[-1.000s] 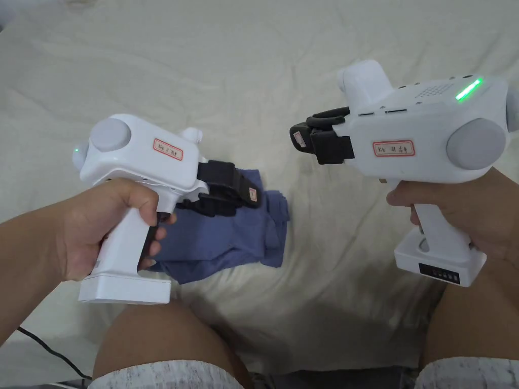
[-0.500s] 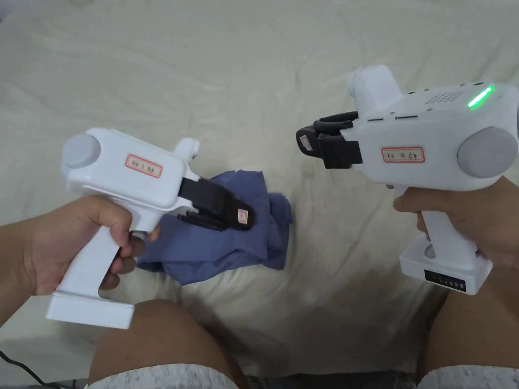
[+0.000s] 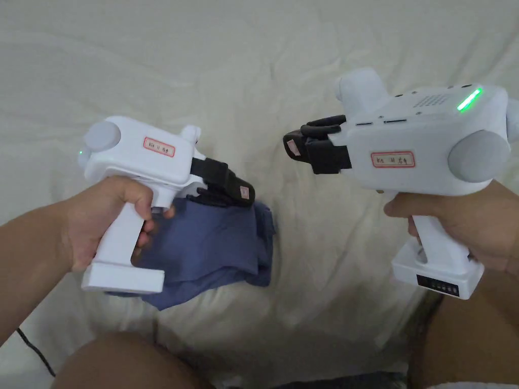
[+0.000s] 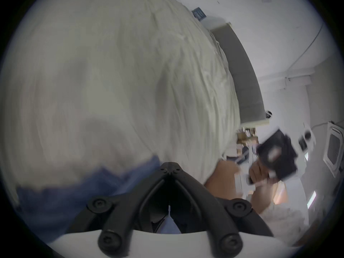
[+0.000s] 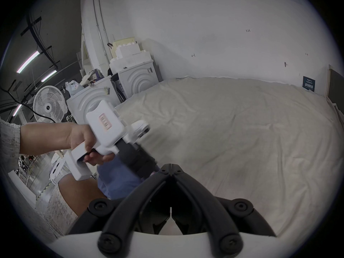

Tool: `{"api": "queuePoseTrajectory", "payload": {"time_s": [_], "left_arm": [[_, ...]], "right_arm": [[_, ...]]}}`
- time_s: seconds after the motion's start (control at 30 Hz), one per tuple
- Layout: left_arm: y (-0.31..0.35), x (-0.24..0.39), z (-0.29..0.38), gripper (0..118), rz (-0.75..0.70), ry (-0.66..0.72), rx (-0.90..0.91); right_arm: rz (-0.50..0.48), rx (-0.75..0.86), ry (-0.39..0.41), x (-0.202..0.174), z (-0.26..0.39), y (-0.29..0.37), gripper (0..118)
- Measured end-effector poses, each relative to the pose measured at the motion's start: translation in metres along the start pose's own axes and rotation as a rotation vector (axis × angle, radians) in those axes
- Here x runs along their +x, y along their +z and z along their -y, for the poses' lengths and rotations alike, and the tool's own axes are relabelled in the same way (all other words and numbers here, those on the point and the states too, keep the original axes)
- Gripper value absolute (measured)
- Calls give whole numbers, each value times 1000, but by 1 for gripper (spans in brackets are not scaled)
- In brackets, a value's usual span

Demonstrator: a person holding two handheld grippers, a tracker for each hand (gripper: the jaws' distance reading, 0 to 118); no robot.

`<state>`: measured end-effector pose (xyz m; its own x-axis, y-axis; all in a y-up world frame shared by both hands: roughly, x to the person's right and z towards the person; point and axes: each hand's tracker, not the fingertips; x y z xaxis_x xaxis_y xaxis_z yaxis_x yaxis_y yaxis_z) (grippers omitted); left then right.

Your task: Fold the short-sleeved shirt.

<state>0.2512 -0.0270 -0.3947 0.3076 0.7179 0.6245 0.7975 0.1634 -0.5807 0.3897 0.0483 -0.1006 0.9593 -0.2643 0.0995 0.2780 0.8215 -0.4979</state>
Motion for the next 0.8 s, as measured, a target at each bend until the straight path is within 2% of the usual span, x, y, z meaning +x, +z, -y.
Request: {"api": "queuePoseTrajectory", "payload": {"time_s": [0.1, 0.17, 0.23, 0.3, 0.33, 0.37, 0.47, 0.53, 0.57, 0.6, 0.63, 0.73, 0.77, 0.8], "left_arm": [[9, -12, -27, 0, -24, 88, 151], [36, -19, -33, 0, 39, 145, 259], [71, -22, -24, 0, 128, 85, 248], [109, -25, -3, 0, 52, -39, 251], [129, -35, 10, 0, 22, -74, 253], [145, -48, 26, 0, 34, -60, 252], [178, -86, 74, 0, 61, 52, 259], [192, -105, 104, 0, 51, 22, 272], [195, -118, 116, 2, 49, 50, 291], [196, -131, 125, 7, 87, 104, 304], [195, -143, 135, 21, 134, 137, 299], [185, -161, 148, 86, 170, 148, 297], [180, -166, 149, 95, 196, 145, 277], [174, -168, 149, 97, 234, 127, 245]], "right_arm": [[-5, -26, 4, -8, 1, -10, 0], [-12, -52, 12, -23, 1, -22, 0], [-20, -92, 4, -41, 2, -36, 0], [-95, -122, 0, -59, 5, -50, 0], [-94, -150, 2, -69, 6, -61, 0], [-66, -185, 17, -79, 8, -72, 0], [-83, -243, 46, -97, 16, -101, 0], [-72, -278, 49, -102, 21, -117, 0], [-70, -296, 55, -102, 23, -125, 0], [-55, -317, 54, -102, 25, -130, 0], [-42, -339, 48, -103, 27, -135, 0], [-25, -368, 33, -100, 30, -142, 0], [-21, -377, 29, -100, 30, -145, 0], [-20, -378, 35, -101, 31, -146, 0]]}}
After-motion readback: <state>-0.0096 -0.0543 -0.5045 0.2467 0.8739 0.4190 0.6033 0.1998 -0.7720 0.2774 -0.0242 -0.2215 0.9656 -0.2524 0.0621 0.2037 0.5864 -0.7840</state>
